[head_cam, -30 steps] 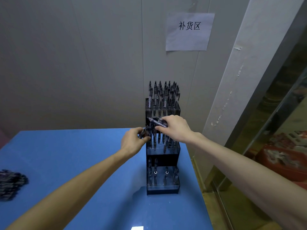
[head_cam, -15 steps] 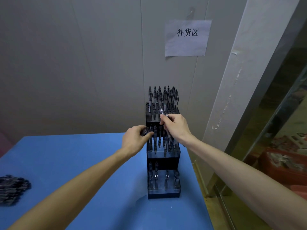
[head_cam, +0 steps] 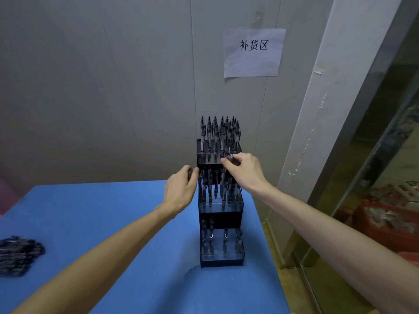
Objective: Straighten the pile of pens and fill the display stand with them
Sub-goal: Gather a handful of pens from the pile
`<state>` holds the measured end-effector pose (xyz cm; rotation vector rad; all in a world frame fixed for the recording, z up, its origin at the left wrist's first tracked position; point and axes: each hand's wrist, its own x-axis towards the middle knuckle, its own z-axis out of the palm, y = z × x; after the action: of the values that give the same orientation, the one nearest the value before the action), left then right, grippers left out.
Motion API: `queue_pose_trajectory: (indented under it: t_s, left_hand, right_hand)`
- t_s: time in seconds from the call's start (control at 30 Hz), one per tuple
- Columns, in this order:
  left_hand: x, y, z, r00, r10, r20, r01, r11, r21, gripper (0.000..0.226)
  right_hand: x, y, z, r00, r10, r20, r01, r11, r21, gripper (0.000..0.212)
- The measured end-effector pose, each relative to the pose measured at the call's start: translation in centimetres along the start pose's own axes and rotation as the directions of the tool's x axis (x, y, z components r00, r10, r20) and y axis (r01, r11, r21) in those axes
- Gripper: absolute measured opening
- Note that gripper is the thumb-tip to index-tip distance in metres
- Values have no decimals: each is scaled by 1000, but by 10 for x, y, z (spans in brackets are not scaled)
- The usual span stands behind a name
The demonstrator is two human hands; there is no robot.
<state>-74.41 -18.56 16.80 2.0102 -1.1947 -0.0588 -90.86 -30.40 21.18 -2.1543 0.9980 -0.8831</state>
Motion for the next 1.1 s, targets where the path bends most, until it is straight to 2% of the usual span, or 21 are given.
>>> queue_pose_trajectory:
  t_s: [0.13, 0.23, 0.3, 0.47, 0.53, 0.67, 0.87, 0.97, 1.1]
  left_hand:
    - [4, 4, -13, 999, -27, -39, 25, 998, -58, 39]
    - [8, 4, -18, 999, -10, -38, 9, 1000, -23, 41]
    - [10, 4, -22, 999, 13, -37, -12, 1000, 26, 45]
    - [14, -3, -25, 996, 80, -24, -80, 997, 19, 50]
    - [13, -2, -26, 993, 117, -11, -116, 992, 45, 47]
    - [13, 3, -24, 986, 166, 2, -165, 982, 94, 44]
    - [13, 12, -16, 978, 201, 59, -209, 950, 230, 41]
    - [13, 12, -12, 970, 220, 104, -242, 923, 299, 41]
    - [16, 11, -11, 971, 217, 97, -237, 918, 319, 41]
  right_hand:
    - [1, 0, -1, 1000, -26, 7, 26, 1000, -1, 35]
    - [1, -2, 0, 997, -70, 16, 71, 996, -48, 23]
    - [1, -4, -1, 996, -85, 15, 86, 995, -59, 24]
    - [1, -2, -2, 995, -98, 27, 100, 991, -85, 42]
    - [1, 0, -2, 994, -109, 31, 112, 989, -101, 38]
    - [1, 0, -3, 986, -167, 18, 167, 973, -161, 18]
    - [-4, 0, -1, 971, -232, 59, 239, 930, -280, 18]
    - [-4, 0, 0, 966, -246, 75, 257, 917, -304, 19]
    - [-2, 0, -1, 965, -251, 81, 264, 916, -302, 19]
